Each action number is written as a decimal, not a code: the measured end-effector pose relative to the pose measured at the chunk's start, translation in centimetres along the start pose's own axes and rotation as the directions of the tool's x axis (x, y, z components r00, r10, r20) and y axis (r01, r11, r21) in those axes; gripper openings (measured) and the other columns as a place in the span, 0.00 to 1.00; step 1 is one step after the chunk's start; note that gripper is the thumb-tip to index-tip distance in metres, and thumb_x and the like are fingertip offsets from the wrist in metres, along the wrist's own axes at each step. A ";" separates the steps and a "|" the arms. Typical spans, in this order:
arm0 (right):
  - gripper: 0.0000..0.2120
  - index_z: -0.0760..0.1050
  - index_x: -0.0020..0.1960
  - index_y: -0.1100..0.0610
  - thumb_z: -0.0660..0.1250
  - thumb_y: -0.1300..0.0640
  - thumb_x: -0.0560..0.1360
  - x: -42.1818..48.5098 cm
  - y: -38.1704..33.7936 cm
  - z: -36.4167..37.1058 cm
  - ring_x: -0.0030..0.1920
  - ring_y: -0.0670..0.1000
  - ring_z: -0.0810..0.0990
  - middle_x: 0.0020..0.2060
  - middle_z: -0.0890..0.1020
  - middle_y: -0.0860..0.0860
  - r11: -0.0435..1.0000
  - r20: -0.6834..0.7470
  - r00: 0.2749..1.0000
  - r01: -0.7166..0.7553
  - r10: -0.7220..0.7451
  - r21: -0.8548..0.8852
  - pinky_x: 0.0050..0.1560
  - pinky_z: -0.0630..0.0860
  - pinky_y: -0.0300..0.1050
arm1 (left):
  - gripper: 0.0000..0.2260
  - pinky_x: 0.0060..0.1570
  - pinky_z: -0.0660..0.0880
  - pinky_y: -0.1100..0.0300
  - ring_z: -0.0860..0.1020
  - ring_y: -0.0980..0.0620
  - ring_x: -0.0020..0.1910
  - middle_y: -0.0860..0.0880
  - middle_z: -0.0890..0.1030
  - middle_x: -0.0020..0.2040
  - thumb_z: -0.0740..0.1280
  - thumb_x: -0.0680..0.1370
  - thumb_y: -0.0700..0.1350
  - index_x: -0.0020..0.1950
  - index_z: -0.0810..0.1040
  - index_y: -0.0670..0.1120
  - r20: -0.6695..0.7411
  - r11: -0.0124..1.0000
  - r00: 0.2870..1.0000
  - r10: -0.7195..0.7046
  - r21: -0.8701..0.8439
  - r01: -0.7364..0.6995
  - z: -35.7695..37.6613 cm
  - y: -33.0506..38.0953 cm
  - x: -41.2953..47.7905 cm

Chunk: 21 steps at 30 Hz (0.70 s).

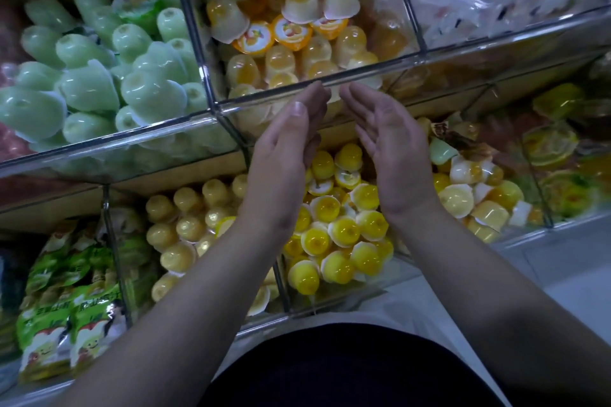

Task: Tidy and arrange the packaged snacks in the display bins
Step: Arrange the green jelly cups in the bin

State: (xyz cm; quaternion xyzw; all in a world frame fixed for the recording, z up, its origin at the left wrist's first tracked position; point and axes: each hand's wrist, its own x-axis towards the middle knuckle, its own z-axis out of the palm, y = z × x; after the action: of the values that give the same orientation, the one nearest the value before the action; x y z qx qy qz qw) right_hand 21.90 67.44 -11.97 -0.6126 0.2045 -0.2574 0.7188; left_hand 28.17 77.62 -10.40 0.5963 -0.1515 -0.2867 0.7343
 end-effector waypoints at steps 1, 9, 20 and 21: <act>0.27 0.73 0.64 0.54 0.56 0.39 0.72 0.1 0.1 -0.7 0.64 0.42 0.76 0.63 0.79 0.50 1.000 -0.005 1.000 -0.006 0.006 -0.002 0.60 0.71 0.32 | 0.18 0.63 0.69 0.62 0.75 0.63 0.64 0.57 0.79 0.63 0.53 0.77 0.54 0.63 0.74 0.55 0.005 1.000 1.000 -0.007 0.006 0.007 0.6 -0.3 0.2; 0.19 0.71 0.64 0.52 0.57 0.44 0.78 1.0 1.1 -5.9 0.64 0.42 0.76 0.62 0.79 0.49 0.996 -0.053 0.995 -0.080 0.079 -0.031 0.60 0.70 0.32 | 0.17 0.63 0.71 0.66 0.75 0.63 0.64 0.57 0.78 0.63 0.53 0.80 0.49 0.66 0.73 0.52 0.029 0.997 0.996 -0.079 -0.012 0.079 4.9 -3.3 1.8; 0.24 0.70 0.66 0.46 0.57 0.37 0.73 3.6 3.1 -12.3 0.66 0.42 0.73 0.65 0.76 0.48 0.964 -0.129 0.983 -0.159 0.134 -0.213 0.68 0.70 0.41 | 0.17 0.61 0.68 0.64 0.74 0.63 0.64 0.59 0.78 0.62 0.47 0.84 0.54 0.62 0.74 0.55 0.001 0.974 0.974 -0.227 0.029 0.227 9.9 -7.0 5.0; 0.24 0.70 0.67 0.48 0.57 0.39 0.75 3.8 3.2 -12.8 0.65 0.41 0.73 0.65 0.75 0.48 0.960 -0.143 0.979 -0.171 0.142 -0.221 0.66 0.70 0.39 | 0.17 0.61 0.68 0.65 0.74 0.63 0.64 0.59 0.78 0.62 0.46 0.84 0.53 0.62 0.74 0.55 -0.001 0.971 0.971 -0.238 0.030 0.238 10.3 -7.3 5.3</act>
State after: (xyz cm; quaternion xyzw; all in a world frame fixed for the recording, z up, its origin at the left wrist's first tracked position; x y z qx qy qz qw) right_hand 17.45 55.50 -17.20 -0.6567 0.3260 -0.2121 0.6461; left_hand 24.76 65.38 -15.52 0.6206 -0.0841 -0.3714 0.6855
